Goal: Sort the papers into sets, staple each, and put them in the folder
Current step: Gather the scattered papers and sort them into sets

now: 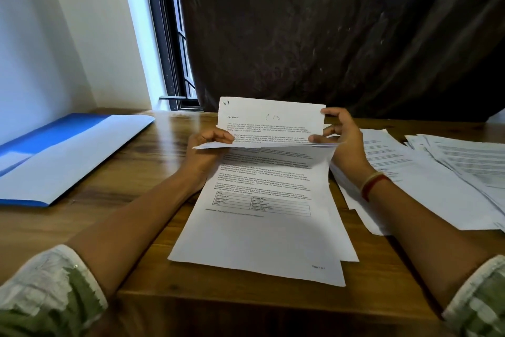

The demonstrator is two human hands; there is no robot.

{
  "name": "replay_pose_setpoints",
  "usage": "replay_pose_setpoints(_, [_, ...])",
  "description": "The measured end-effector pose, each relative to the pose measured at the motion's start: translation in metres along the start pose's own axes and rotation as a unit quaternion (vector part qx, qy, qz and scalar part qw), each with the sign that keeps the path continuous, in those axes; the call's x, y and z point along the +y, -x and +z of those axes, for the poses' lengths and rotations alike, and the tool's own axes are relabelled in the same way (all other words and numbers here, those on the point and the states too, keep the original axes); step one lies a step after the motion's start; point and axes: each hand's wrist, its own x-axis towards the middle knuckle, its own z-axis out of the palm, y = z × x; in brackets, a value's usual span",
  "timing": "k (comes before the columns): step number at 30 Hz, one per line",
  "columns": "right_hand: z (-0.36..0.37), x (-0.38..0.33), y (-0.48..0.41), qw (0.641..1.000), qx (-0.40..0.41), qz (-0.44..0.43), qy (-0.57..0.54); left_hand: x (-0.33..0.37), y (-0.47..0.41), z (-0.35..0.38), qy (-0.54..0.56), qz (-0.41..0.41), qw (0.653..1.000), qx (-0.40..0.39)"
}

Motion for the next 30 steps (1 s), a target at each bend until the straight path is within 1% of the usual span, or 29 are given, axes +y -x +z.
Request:
replay_pose_setpoints(3, [0.000,-0.003,0.002,1.000,0.021,-0.007,-0.016,-0.001,-0.001,-0.002,0.008,-0.010,1.000,0.013])
replay_pose_setpoints(6, [0.001,-0.004,0.002,0.996,0.038,-0.056,0.054,-0.004,-0.004,-0.005,0.005,-0.028,0.999,0.038])
replay_pose_setpoints(7, [0.001,-0.005,0.003,0.996,0.044,-0.063,0.054,-0.005,-0.004,-0.005,0.002,-0.033,0.998,0.046])
replay_pose_setpoints(9, [0.000,-0.007,0.003,0.998,0.042,-0.055,-0.001,-0.004,-0.004,-0.004,-0.002,-0.039,0.997,0.060])
replay_pose_setpoints(11, [-0.002,-0.011,0.003,0.998,0.010,-0.031,-0.056,-0.005,-0.006,-0.003,0.010,-0.041,0.996,0.073])
replay_pose_setpoints(15, [-0.007,-0.016,0.005,0.985,-0.124,0.067,-0.095,0.000,-0.004,-0.003,0.021,-0.040,0.997,0.055])
replay_pose_setpoints(18, [-0.007,-0.017,0.006,0.972,-0.174,0.107,-0.120,0.004,0.001,0.000,0.014,-0.036,0.998,0.049])
replay_pose_setpoints(20, [-0.005,-0.018,0.006,0.970,-0.162,0.120,-0.133,0.007,0.002,0.001,0.022,-0.043,0.998,0.049])
replay_pose_setpoints(24, [-0.002,-0.017,0.003,0.972,-0.080,0.172,-0.141,0.008,0.001,0.002,0.031,-0.047,0.997,0.058])
replay_pose_setpoints(27, [-0.001,-0.013,0.005,0.984,-0.072,0.148,-0.069,0.008,0.001,0.001,0.014,-0.036,0.998,0.051])
replay_pose_setpoints(30, [0.003,-0.012,0.007,0.990,-0.038,0.123,-0.065,0.007,0.001,0.001,-0.002,-0.038,0.998,0.041])
